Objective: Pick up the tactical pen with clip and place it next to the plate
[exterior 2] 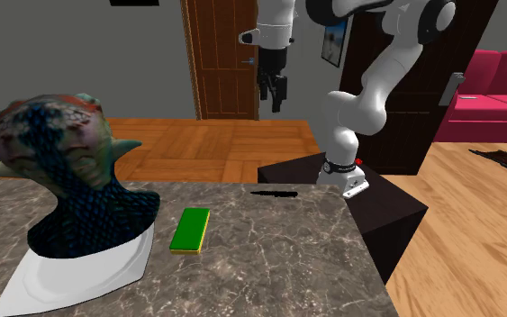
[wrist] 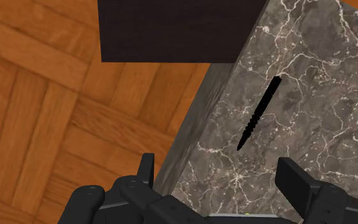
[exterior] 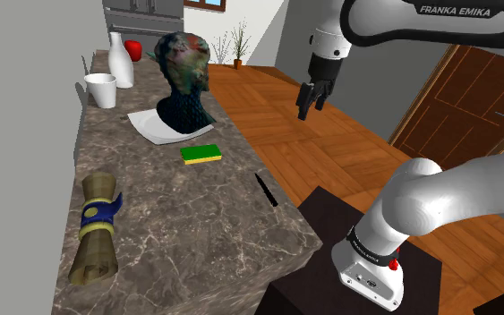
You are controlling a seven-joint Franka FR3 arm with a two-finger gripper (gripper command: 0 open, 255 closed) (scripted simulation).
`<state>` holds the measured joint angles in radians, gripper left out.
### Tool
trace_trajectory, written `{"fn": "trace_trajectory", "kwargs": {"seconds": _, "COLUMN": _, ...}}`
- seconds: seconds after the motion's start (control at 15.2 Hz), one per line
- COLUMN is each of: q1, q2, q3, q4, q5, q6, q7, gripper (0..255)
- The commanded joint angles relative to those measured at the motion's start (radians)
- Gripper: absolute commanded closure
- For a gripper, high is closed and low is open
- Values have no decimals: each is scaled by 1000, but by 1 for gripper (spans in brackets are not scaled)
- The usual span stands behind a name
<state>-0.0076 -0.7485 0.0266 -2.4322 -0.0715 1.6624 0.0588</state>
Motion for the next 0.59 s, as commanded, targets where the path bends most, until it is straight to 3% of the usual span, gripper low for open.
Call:
{"fn": "trace_trajectory", "kwargs": {"seconds": 0.0, "q1": 0, "q2": 0, "q3": 0, "q4": 0, "q5": 0, "q6": 0, "q7": 0, "gripper": 0}}
{"fn": "trace_trajectory", "kwargs": {"seconds": 0.53, "q1": -1, "q2": 2, "q3": 104, "q4": -253, "q5": 80, "q6": 319, "q7": 237, "gripper": 0}}
